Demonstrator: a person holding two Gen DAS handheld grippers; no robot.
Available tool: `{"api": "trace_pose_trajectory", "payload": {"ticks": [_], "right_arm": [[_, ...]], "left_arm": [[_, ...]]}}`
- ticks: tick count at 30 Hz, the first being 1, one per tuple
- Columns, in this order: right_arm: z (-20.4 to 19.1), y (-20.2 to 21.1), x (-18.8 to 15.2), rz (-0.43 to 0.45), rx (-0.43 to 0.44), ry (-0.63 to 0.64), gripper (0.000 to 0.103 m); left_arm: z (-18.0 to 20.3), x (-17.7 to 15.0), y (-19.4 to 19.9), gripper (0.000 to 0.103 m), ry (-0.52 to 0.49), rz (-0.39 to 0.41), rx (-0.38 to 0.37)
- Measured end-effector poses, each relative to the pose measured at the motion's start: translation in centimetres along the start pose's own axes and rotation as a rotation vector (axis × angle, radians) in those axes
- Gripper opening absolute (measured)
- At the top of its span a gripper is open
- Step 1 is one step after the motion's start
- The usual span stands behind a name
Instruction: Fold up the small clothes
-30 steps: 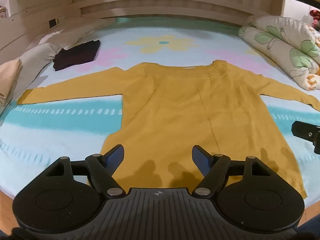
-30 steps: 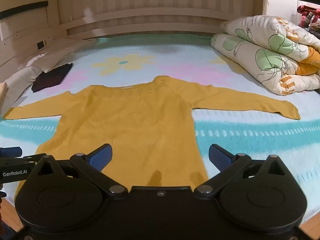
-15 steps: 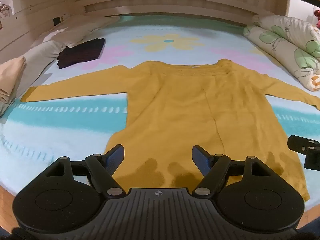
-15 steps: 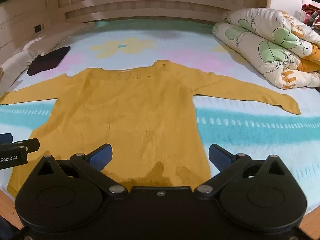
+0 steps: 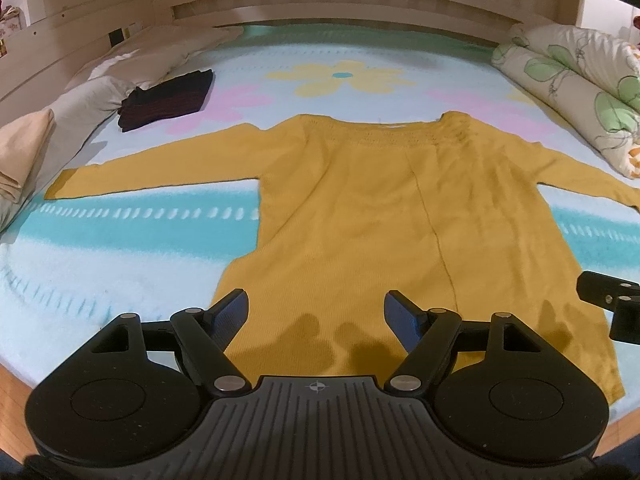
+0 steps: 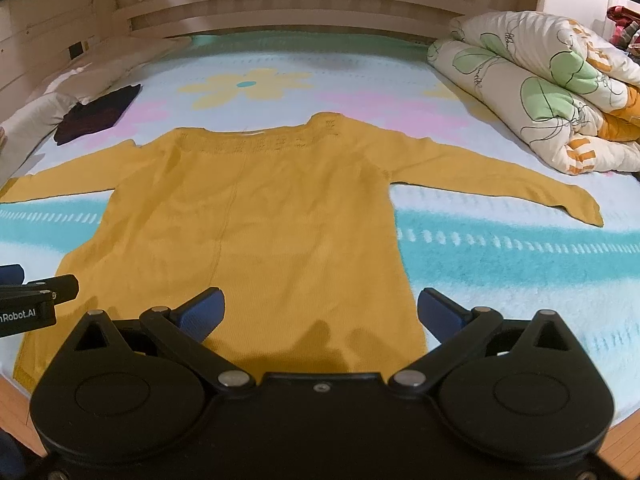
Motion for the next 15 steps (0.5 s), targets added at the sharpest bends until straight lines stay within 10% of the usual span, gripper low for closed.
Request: {"api": "trace_pose_trajectory", "payload": {"ticks": [15], "right_arm": [[-0.46, -0.07, 0.06, -0.009, 0.003, 0.011, 0.102]], "left_arm": [[0.19, 0.01, 0.07, 0.074, -0.002, -0.006, 0.007]]}}
Point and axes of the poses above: each gripper's, at about its wrist camera, not at the fingertips, and y roughly against the way its jaws point, z to its right, x to its top, the point moved 4 cm from there along -y, roughly the way its jaws point, and after that the axes turned 14 degrees about x, right-handed, at the moved point
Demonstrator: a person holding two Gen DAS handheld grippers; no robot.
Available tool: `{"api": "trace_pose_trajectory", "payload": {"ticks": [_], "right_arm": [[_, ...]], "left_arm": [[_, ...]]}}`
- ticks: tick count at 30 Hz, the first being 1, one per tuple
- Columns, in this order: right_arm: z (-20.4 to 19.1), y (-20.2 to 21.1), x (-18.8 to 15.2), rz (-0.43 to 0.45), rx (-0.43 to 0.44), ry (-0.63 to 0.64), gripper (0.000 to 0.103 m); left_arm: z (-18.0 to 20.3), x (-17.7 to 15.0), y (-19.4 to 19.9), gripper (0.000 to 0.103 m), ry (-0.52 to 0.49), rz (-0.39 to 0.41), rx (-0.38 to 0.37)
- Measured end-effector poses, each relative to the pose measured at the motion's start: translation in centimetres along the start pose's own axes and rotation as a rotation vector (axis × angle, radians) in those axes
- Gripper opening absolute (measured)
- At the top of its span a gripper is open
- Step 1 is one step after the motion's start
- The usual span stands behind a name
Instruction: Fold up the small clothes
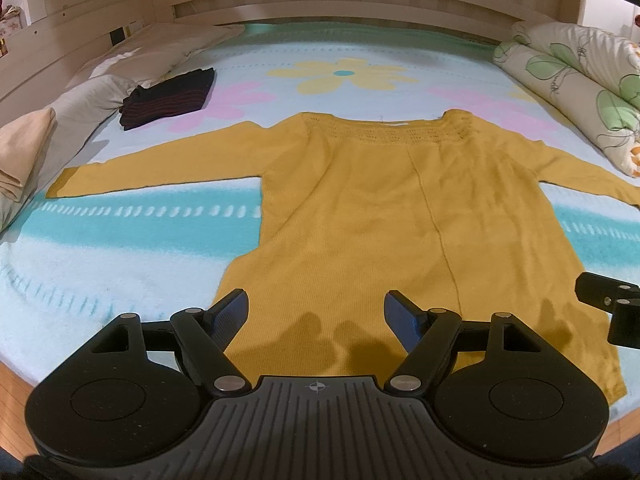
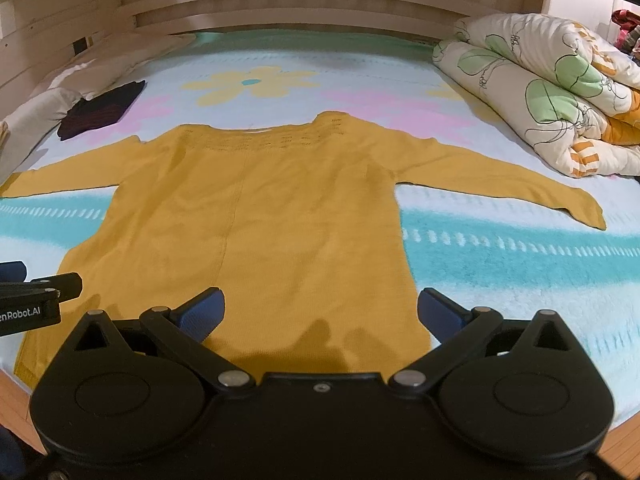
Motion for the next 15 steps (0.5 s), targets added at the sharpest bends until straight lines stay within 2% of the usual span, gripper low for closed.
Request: {"api": "trace_pose_trajectory", "payload": {"ticks": [15], "right_arm": [[-0.33, -0.15, -0.05, -0.004, 0.002, 0.005, 0.102]], "left_arm": [[0.07, 0.03, -0.01, 0.074, 0.001, -0.004, 0.0]]}}
Point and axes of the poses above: each gripper's, at about its wrist camera, not at the fingertips, and y roughly against the way its jaws point, z to its right, x to its top, the point moved 4 cm from there along -y, roughly the way its jaws point, and after that the axes turned 14 degrees about x, right-handed, at the moved point
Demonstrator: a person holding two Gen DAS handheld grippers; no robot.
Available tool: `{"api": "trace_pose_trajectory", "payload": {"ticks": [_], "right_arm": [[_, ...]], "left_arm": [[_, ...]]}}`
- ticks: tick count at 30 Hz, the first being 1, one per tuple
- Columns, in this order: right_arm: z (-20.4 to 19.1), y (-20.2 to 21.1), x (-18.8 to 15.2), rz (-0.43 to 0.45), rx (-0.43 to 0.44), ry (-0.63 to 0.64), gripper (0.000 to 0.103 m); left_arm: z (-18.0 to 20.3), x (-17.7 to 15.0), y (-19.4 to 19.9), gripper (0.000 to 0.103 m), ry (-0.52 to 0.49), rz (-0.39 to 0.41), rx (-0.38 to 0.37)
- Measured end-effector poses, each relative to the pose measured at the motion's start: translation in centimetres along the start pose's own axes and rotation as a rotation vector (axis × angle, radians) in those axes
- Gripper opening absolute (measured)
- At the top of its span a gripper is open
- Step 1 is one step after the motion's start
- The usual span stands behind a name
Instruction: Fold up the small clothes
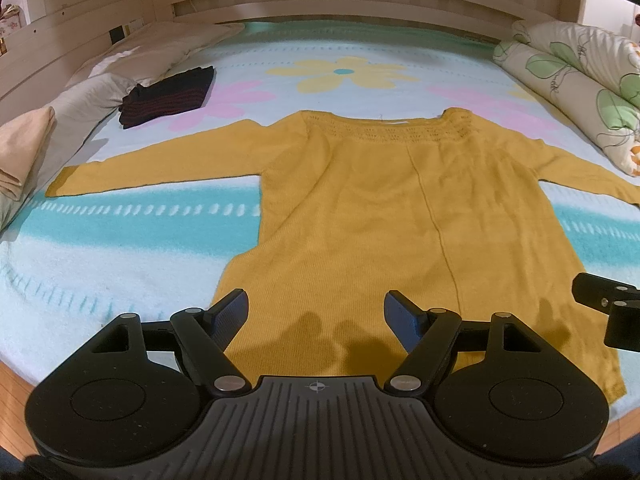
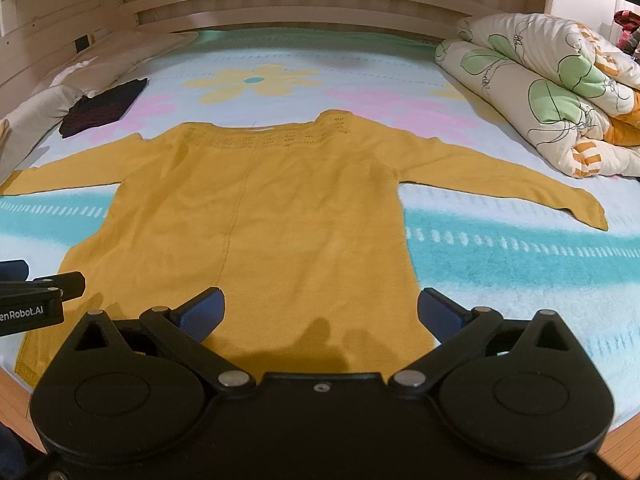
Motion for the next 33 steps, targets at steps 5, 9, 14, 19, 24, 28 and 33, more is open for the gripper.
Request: {"api": "trace_pose_trajectory", "payload": {"ticks": [5, 9, 14, 19, 24, 28, 33], "right_arm": [[0.0, 0.0, 0.0, -0.001, -0.001, -0.001, 0.102], [-0.08, -0.05, -0.01, -0.002, -0.002, 0.0, 0.102], [-0.19, -0.2, -0.07, -0.007, 0.0, 0.001, 0.102], [-0.25, -0.19, -0.09, -0.007, -0.002, 0.003, 0.102], [-0.24, -0.03, 0.1, 0.002, -0.008, 0.01, 0.102], [0.05, 0.05, 0.17, -0.001, -0.006, -0.017, 0.102], [0.55, -0.1, 0.06, -0.019, 0.044, -0.054, 0.089]], "left_arm": [[-0.04, 0.01, 0.0, 0.074, 0.0, -0.001, -0.001], [-0.05, -0.01, -0.01, 0.074, 0.0, -0.002, -0.001], [-0.06, -0.07, -0.02, 0.074, 0.002, -0.005, -0.001], [-0.09, -0.02, -0.05, 0.074, 0.003, -0.009, 0.002], [-0.09, 0.02, -0.03, 0.074, 0.006, -0.021, 0.004], [-0.16, 0.21, 0.06, 0.074, 0.006, -0.025, 0.001], [-0.35, 0.39, -0.04, 0.072, 0.011, -0.012, 0.01]]}}
Point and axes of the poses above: each gripper's, at about its wrist camera, not at the fingertips, and y roughly against the way its jaws point, z to its right, x to its top, the point moved 4 cm from there along -y, roughly the way its jaws point, and after that the axes turned 14 degrees about x, right-handed, at the moved point
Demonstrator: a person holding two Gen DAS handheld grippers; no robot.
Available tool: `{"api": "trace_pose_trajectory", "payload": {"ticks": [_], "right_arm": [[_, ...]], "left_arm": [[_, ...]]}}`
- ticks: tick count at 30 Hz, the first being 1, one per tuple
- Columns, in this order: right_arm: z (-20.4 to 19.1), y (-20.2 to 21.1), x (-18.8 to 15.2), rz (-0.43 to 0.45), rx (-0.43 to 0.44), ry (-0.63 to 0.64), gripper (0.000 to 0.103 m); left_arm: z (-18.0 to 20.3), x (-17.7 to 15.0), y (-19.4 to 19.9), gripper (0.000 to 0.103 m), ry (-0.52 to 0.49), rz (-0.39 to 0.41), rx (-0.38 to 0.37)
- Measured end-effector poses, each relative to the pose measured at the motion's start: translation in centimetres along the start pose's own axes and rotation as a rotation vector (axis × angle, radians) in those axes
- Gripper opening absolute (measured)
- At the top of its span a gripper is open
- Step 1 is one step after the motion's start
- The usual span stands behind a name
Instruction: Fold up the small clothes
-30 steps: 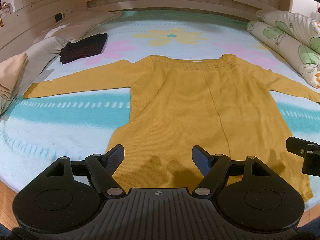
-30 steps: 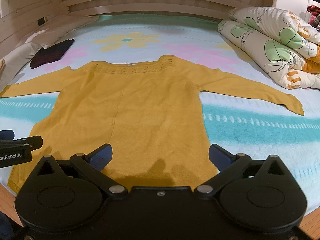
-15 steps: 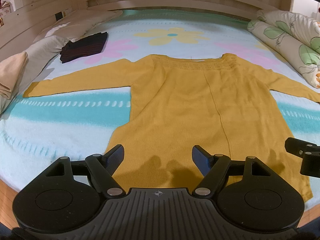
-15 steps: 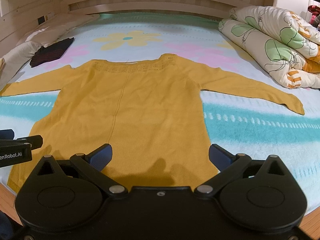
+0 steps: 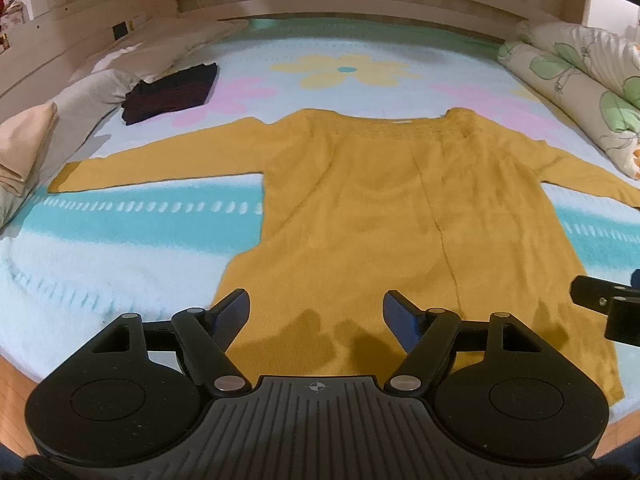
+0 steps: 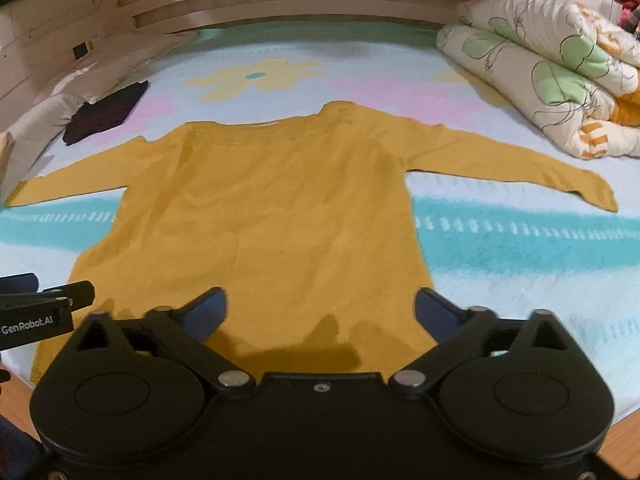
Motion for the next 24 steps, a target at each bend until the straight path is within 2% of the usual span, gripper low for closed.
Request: {"api": "trace_pose_trajectory", "payload": {"ticks": [3, 6, 9, 13, 17, 24], "right_arm": [[0.2, -0.1, 0.1, 0.004, -0.01, 0.001, 0.089], [0.7, 0.0, 0.2, 0.005, -0.01, -0.025, 0.089], [1.2, 0.4, 0.3, 0.007, 0.034, -0.08, 0.089], [1.2, 1.7, 1.3, 0.037, 0.112, -0.131, 0.09], [0.9, 3.5, 2.3, 0.095, 0.127, -0.111, 0.091], [1.6, 4.6, 2.4, 0.13, 0.147, -0.119, 0.092]], "left_arm": [[-0.4, 0.0, 0.0, 0.067, 0.011, 0.019, 0.014], [-0.8, 0.1, 0.1, 0.066, 0.015, 0.052, 0.027], [-1.1, 0.1, 0.3, 0.066, 0.0, 0.09, 0.052], [-1.7, -0.1, 1.0, 0.066, 0.011, 0.053, 0.082], [-1.5, -0.2, 2.5, 0.066, 0.011, 0.071, 0.114], [0.0, -1.1, 4.7, 0.067, 0.029, 0.086, 0.083]]}}
Point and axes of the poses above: each gripper's, at about its wrist camera, not at the fingertips, and y roughly against the way its jaws point, z to its right, x to its top, the point moved 4 cm from there along -y, roughly the way its jaws point, and after that the axes turned 14 degrees about x, right-handed, at the moved point
